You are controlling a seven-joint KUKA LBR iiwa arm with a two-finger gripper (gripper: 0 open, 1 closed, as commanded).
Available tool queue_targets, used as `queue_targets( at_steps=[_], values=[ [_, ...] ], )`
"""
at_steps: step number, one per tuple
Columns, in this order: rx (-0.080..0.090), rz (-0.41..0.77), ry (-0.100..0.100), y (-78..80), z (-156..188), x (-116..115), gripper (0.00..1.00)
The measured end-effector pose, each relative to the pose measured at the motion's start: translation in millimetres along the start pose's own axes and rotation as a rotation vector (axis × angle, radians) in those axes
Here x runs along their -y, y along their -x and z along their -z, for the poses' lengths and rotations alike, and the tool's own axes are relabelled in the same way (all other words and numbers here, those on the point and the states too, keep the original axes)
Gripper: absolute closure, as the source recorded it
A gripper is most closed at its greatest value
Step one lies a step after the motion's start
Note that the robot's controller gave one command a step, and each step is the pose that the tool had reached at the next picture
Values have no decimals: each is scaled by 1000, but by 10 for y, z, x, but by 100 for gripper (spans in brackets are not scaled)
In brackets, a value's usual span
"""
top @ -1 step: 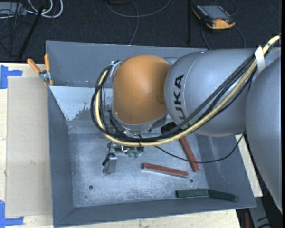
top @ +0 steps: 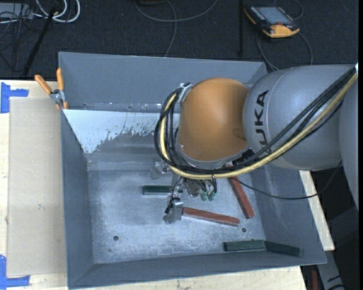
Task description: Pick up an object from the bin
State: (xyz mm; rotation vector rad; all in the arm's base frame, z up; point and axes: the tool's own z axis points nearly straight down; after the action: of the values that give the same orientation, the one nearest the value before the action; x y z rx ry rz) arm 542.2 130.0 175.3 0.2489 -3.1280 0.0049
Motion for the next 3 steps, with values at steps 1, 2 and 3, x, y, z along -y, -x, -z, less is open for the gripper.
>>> queue_targets(
  at_steps=[1, 2, 3],
  values=[
    [4, 88, 3, 150, -1088, 304, 0],
    [10, 117, 0, 635, -980, 684, 0],
    [5, 114, 4, 616, -989, 667, 100]
  ],
)
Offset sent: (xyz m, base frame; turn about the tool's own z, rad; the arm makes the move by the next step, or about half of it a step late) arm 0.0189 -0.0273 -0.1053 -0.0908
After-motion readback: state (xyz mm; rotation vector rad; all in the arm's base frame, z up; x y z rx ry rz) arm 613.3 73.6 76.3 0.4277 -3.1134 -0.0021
